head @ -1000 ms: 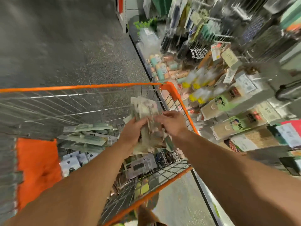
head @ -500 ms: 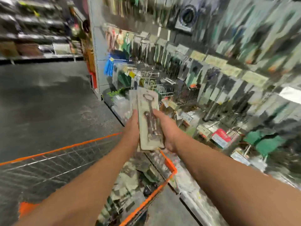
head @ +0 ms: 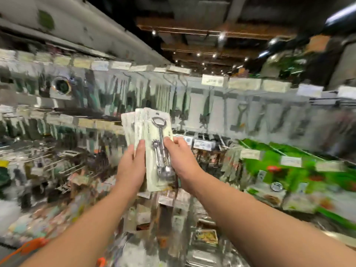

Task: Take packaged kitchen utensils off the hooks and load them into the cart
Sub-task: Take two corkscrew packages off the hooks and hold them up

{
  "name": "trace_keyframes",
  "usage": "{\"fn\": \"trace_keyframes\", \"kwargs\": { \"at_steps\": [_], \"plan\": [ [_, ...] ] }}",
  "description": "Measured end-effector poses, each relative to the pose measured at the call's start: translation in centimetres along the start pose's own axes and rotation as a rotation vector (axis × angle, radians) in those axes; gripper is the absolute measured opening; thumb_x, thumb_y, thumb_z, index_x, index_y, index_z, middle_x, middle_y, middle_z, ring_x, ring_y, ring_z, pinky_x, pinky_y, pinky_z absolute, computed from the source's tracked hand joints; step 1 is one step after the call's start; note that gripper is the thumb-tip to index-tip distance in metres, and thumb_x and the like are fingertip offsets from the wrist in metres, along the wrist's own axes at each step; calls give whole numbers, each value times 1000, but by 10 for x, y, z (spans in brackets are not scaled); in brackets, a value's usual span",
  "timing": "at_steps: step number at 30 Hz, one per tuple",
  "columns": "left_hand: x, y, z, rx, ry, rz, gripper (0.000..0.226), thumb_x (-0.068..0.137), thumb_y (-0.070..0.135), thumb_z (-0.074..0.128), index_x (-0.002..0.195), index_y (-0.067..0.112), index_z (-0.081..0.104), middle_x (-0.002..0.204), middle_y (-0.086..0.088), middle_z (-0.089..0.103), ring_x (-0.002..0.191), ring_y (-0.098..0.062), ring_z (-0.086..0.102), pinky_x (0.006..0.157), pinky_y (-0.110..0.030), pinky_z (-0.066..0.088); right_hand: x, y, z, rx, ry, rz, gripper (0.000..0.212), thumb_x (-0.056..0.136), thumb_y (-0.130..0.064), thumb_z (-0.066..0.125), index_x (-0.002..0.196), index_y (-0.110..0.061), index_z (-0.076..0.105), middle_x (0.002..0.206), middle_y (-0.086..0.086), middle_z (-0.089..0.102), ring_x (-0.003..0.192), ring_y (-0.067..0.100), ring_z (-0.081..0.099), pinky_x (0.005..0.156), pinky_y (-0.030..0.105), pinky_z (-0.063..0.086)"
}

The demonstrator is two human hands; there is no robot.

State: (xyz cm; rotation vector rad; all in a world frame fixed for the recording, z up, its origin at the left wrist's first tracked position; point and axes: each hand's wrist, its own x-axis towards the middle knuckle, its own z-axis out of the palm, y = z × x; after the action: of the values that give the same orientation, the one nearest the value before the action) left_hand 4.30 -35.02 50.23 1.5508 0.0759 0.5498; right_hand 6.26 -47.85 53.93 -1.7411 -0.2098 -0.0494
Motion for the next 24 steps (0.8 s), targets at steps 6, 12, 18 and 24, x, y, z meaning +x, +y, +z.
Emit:
{"fn": "trace_keyframes", "kwargs": {
  "at_steps": [6,12,18,24],
  "plan": [
    [-23,31,109,-50,-201,97,80,87,79,55,144,22,62,139,7,66,132,-18,59,113,-43,45,-25,-5,-128,-40,215,-22,31,103,-51,50,105,-21,57,86,-4,62,74,10,55,72,31,47],
    [-68,53,213,-24,-371,165,75,90,49,76,155,28,45,152,4,54,143,-19,46,114,-42,38,-55,2,-258,-17,459,-58,17,97,-40,61,100,-24,59,105,10,73,92,25,69,87,45,57],
    [-117,76,322,-39,-558,57,94,66,44,98,146,19,56,129,11,66,115,-18,67,101,-38,49,-103,15,-406,-9,610,-45,20,103,-34,55,113,-17,57,98,6,68,71,15,56,54,23,48],
    [-143,89,431,-284,-549,-128,111,47,47,104,144,25,53,134,-7,71,110,-29,75,89,-59,62,-134,42,-543,0,661,62,19,104,-32,51,110,-15,55,73,1,52,48,11,41,35,16,29]
  ]
}}
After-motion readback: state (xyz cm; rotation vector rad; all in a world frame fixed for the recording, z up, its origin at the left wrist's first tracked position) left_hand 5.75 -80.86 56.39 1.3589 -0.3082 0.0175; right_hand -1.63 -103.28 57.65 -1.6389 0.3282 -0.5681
